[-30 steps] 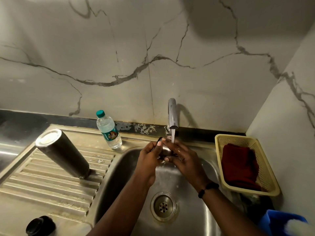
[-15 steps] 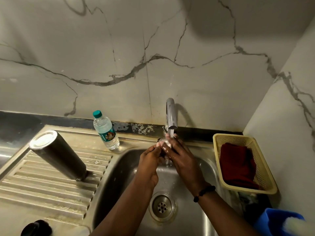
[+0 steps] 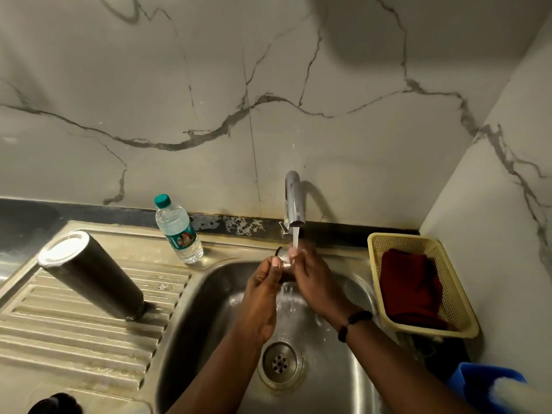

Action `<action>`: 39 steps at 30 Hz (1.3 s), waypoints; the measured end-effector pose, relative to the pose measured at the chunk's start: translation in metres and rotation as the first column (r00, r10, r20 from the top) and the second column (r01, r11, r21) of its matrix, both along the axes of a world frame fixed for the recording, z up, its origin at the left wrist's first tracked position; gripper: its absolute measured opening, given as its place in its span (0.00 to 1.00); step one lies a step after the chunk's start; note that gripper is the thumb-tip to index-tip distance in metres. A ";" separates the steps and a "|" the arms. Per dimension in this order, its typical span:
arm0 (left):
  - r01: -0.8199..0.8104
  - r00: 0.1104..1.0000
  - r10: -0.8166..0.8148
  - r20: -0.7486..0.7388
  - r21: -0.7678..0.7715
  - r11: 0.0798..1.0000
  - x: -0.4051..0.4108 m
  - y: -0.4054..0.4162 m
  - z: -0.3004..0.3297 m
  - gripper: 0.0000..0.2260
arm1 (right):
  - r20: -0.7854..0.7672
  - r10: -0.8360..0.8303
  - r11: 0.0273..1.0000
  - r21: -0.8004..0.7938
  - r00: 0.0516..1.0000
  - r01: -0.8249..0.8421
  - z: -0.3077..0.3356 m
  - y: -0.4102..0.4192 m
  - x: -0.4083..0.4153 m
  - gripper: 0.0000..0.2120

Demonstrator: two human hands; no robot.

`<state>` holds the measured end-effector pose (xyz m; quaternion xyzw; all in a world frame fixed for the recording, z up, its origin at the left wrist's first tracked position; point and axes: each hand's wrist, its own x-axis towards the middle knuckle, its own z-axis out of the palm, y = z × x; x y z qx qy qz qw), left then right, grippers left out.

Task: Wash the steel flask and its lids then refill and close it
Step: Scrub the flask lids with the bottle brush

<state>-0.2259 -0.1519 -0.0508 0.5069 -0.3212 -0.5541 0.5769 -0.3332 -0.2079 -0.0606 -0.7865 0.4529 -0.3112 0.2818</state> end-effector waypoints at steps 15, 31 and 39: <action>-0.157 0.955 0.213 -0.208 0.257 0.954 0.006 -0.012 0.008 0.12 | 0.064 0.045 0.972 -0.233 0.997 -0.029 -0.026 0.019 -0.012 0.20; -0.127 0.956 0.194 -0.220 0.286 0.950 0.004 -0.014 0.012 0.14 | 0.144 -0.054 0.937 -0.334 0.988 0.100 0.005 0.009 -0.012 0.22; -0.087 0.996 0.085 0.024 0.156 0.984 0.010 -0.012 0.004 0.14 | 0.064 0.160 0.985 0.056 0.985 -0.163 0.001 0.002 -0.016 0.30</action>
